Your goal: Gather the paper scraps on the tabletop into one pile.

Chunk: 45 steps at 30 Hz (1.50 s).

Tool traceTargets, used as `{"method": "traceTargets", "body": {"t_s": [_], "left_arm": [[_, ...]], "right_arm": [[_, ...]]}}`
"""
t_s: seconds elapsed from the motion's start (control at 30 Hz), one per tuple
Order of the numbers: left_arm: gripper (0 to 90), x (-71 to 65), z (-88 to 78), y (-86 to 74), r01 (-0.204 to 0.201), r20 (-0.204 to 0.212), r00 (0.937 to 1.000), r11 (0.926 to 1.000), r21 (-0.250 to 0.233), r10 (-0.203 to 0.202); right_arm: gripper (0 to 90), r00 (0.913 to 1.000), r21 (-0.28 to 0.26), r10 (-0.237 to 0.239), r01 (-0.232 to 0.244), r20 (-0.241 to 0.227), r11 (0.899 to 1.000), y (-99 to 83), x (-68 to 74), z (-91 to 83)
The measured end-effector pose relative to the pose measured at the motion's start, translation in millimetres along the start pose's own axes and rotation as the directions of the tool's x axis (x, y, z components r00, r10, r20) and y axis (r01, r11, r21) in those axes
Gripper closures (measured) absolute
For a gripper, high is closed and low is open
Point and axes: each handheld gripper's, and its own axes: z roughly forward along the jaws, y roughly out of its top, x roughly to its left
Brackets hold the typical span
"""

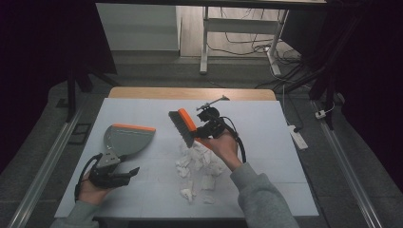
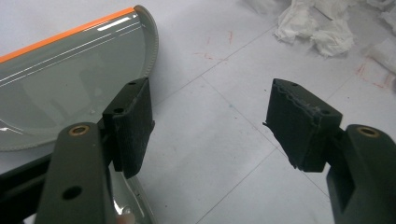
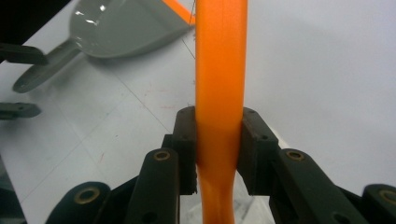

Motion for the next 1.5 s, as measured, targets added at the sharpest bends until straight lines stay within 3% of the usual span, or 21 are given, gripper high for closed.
{"method": "traceTargets", "body": {"t_s": [0.1,0.23,0.4,0.57,0.73,0.87,0.93,0.97,1.0,1.07,1.1,1.13,1.23,1.27,1.33,1.37,1.4,1.43,1.47,1.5], "left_arm": [[32.3,0.9,-0.2,-0.3,0.002,-0.001,1.0,1.0,-0.001,-0.002],[32.4,1.3,-0.3,-0.4,0.005,-0.002,1.0,1.0,-0.002,-0.005],[32.4,1.2,0.2,-0.5,0.003,-0.004,1.0,1.0,0.001,-0.003],[32.4,1.7,0.1,-1.0,0.008,-0.004,1.0,1.0,0.0,-0.008],[32.5,2.2,0.5,-1.3,0.009,-0.004,0.9999,1.0,0.0,-0.009],[32.4,1.6,1.1,-1.3,0.006,-0.006,1.0,1.0,0.003,-0.006],[32.4,1.7,1.0,-1.4,0.01,-0.006,0.9999,1.0,0.0,-0.01],[32.4,2.0,0.8,-1.5,0.008,-0.006,0.9999,1.0,0.002,-0.008],[32.5,2.4,0.7,-1.6,0.008,-0.006,1.0,1.0,0.003,-0.008],[32.4,2.6,1.1,-1.9,0.008,-0.004,1.0,1.0,0.004,-0.008],[32.4,2.6,1.3,-2.0,0.009,-0.004,0.9999,0.9999,0.004,-0.009],[32.5,2.9,1.3,-2.2,0.01,-0.005,0.9999,0.9999,0.004,-0.01],[32.5,3.8,1.0,-2.5,0.009,-0.007,0.9999,0.9999,0.004,-0.009],[32.5,3.7,1.0,-2.6,0.012,-0.006,0.9999,0.9999,0.004,-0.012],[32.5,3.7,1.2,-2.6,0.013,-0.006,0.9999,0.9999,0.004,-0.013],[32.5,3.6,1.3,-2.6,0.012,-0.007,0.9999,0.9999,0.005,-0.012],[32.5,3.6,1.5,-2.6,0.012,-0.007,0.9999,0.9999,0.006,-0.012],[32.4,3.6,1.6,-2.6,0.011,-0.007,0.9999,0.9999,0.006,-0.011],[32.5,3.4,1.6,-2.5,0.011,-0.006,0.9999,0.9999,0.006,-0.011],[32.4,3.4,1.6,-2.6,0.011,-0.006,0.9999,0.9999,0.006,-0.011]], "right_arm": [[70.6,0.9988,0.0,-0.047,0.047,-0.009,0.999,-2.4,5.7,-16.2],[70.6,0.9925,0.057,-0.11,0.113,-0.053,0.992,-18.7,18.4,-25.0],[70.5,0.9702,0.149,-0.203,0.222,-0.133,0.964,-46.7,42.6,-28.9],[70.5,0.9293,0.212,-0.299,0.344,-0.216,0.915,-69.9,67.5,-33.5],[70.6,0.8881,0.327,-0.35,0.44,-0.298,0.836,-94.4,82.1,-26.7],[70.5,0.8714,0.382,-0.385,0.482,-0.304,0.789,-103.5,83.0,-16.1],[70.6,0.8691,0.396,-0.402,0.491,-0.288,0.776,-103.6,83.9,-10.3],[70.5,0.8727,0.402,-0.4,0.485,-0.279,0.777,-101.3,83.6,-8.7],[70.5,0.867,0.406,-0.417,0.497,-0.272,0.767,-99.5,82.8,-7.3],[70.5,0.8705,0.415,-0.431,0.492,-0.238,0.765,-94.2,80.9,-2.9],[70.5,0.8681,0.419,-0.436,0.496,-0.236,0.76,-91.0,78.7,-1.2],[70.5,0.869,0.418,-0.441,0.495,-0.225,0.762,-89.0,77.1,0.1],[70.5,0.8783,0.419,-0.446,0.475,-0.172,0.774,-79.1,67.1,3.4],[70.5,0.8835,0.417,-0.444,0.463,-0.148,0.782,-75.0,61.1,4.9],[70.5,0.8852,0.409,-0.45,0.456,-0.118,0.79,-69.5,52.6,6.4],[70.6,0.8811,0.402,-0.461,0.462,-0.104,0.791,-65.9,46.2,7.6],[70.6,0.8867,0.403,-0.454,0.449,-0.089,0.798,-63.4,42.8,8.0],[70.6,0.8855,0.397,-0.459,0.448,-0.075,0.801,-61.4,39.2,8.4],[70.6,0.8897,0.388,-0.452,0.44,-0.066,0.81,-60.1,37.0,8.7],[70.5,0.8867,0.384,-0.457,0.447,-0.07,0.808,-58.9,34.9,7.8]]}}
